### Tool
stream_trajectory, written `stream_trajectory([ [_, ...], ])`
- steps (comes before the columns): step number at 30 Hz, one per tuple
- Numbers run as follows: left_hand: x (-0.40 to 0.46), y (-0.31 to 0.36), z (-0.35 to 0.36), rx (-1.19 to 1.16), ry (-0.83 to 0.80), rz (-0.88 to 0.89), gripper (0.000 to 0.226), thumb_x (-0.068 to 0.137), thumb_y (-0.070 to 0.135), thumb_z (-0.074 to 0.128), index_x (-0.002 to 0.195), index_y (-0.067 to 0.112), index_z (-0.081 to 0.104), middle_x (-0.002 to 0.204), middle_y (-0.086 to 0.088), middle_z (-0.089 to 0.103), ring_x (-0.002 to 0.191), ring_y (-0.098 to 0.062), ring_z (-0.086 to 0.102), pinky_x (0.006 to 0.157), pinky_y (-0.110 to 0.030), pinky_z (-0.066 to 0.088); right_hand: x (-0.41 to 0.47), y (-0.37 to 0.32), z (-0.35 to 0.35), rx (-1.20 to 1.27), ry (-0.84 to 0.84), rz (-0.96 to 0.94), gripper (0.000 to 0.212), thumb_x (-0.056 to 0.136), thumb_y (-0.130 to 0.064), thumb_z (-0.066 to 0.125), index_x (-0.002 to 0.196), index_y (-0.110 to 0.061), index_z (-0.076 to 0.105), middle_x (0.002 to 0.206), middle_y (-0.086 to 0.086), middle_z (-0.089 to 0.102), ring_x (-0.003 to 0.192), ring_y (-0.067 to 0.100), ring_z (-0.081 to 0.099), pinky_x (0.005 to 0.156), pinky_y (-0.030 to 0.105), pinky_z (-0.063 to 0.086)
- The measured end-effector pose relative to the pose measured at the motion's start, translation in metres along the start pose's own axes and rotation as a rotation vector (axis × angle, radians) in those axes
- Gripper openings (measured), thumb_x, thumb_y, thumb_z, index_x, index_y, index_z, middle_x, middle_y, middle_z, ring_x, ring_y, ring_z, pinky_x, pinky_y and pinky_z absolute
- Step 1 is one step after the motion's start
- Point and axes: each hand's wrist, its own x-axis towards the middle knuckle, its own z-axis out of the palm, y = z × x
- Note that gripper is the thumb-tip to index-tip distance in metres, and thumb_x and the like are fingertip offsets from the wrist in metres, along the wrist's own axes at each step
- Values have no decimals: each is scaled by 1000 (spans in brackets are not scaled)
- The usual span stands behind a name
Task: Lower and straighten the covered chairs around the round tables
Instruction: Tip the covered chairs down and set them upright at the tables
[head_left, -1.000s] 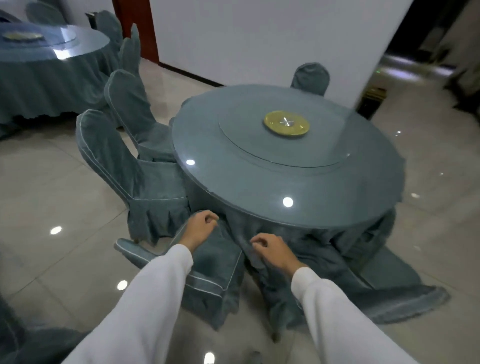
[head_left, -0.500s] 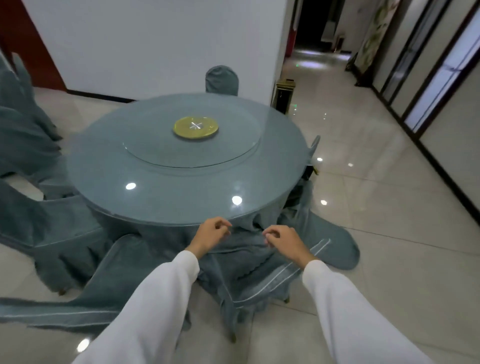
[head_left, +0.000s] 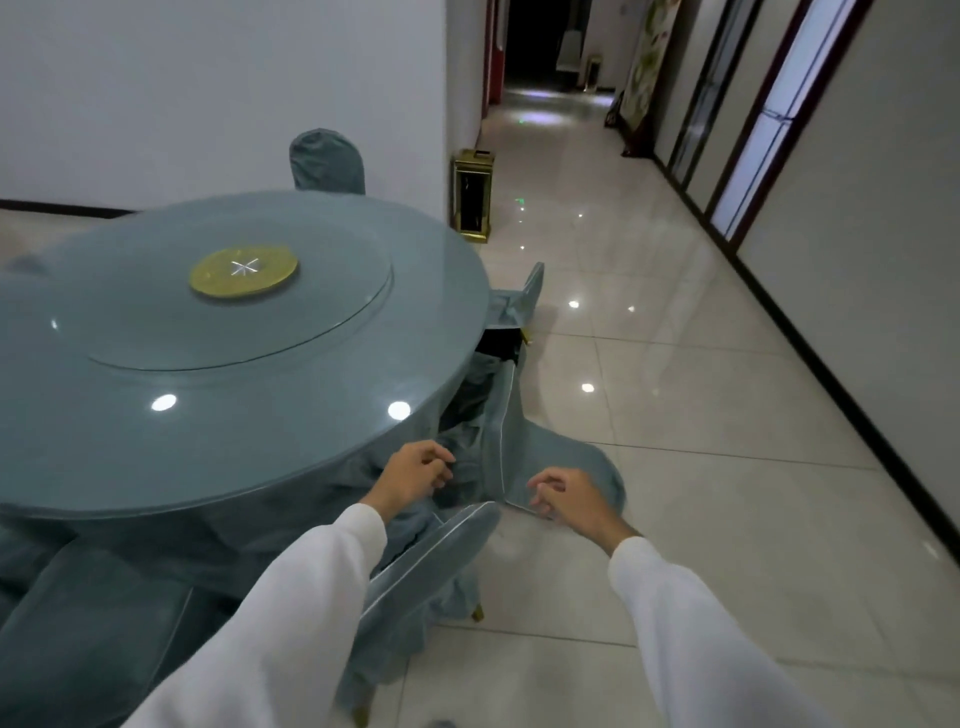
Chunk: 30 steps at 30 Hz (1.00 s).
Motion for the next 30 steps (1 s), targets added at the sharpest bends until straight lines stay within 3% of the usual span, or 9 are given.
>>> stream_trajectory([
  [3, 41, 14, 30, 14, -44, -6, 21, 98, 4, 53, 100, 12, 72, 86, -5, 77, 81, -20, 73, 79, -34, 61, 26, 19, -34, 21, -15, 52, 20, 102, -19, 55, 96, -26, 72, 87, -1, 78, 83, 20, 75, 81, 38, 61],
  [7, 111, 43, 64, 58, -77, 3, 22, 102, 8, 49, 104, 14, 70, 94, -6, 75, 82, -16, 72, 67, -20, 55, 82, 35, -87, -11, -12, 85, 18, 103, -16, 53, 101, -20, 71, 91, 2, 78, 86, 22, 75, 69, 23, 57],
  [13, 228, 75, 97, 22, -68, -39, 23, 102, 13, 50, 95, 22, 70, 86, 0, 76, 78, -15, 72, 67, -26, 57, 176, 50, -162, -52, 8, 98, 19, 101, -14, 55, 98, -19, 73, 91, 3, 79, 81, 18, 75, 66, 19, 55],
  [18, 306, 102, 127, -68, -39, -117, 22, 102, 8, 50, 97, 16, 70, 88, -5, 75, 78, -16, 70, 66, -24, 56, 253, 72, -215, -49, -7, 112, 19, 100, -14, 56, 102, -15, 75, 87, 0, 79, 79, 17, 75, 78, 29, 60],
  [24, 381, 134, 179, -75, -26, -162, 21, 102, 8, 49, 105, 10, 70, 94, -9, 76, 83, -18, 70, 68, -22, 55, 319, 107, -284, -23, -23, 136, 21, 99, -14, 55, 100, -19, 75, 85, 0, 79, 70, 11, 74, 64, 21, 55],
  [30, 444, 160, 242, -27, -3, -218, 21, 103, 9, 49, 107, 11, 69, 96, -9, 76, 88, -23, 73, 67, -23, 56, 386, 152, -360, -38, -117, 120, 23, 99, -11, 53, 99, -19, 74, 86, 1, 78, 73, 14, 74, 61, 16, 53],
])
